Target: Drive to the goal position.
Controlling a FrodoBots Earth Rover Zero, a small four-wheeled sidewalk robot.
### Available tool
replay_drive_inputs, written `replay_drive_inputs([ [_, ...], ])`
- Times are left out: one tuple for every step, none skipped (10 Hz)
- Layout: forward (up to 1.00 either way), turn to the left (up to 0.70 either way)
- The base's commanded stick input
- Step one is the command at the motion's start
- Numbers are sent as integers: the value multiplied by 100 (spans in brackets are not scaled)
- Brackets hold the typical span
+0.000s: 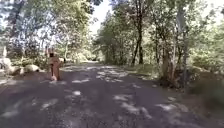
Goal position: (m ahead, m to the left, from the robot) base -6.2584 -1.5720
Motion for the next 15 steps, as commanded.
replay_drive_inputs([
  [45,0],
  [45,0],
  [45,0],
  [45,0],
  [45,0],
  [45,0],
  [45,0],
  [45,0],
  [45,0],
  [45,0],
  [45,0],
  [45,0],
  [45,0],
  [45,0],
  [45,0],
])
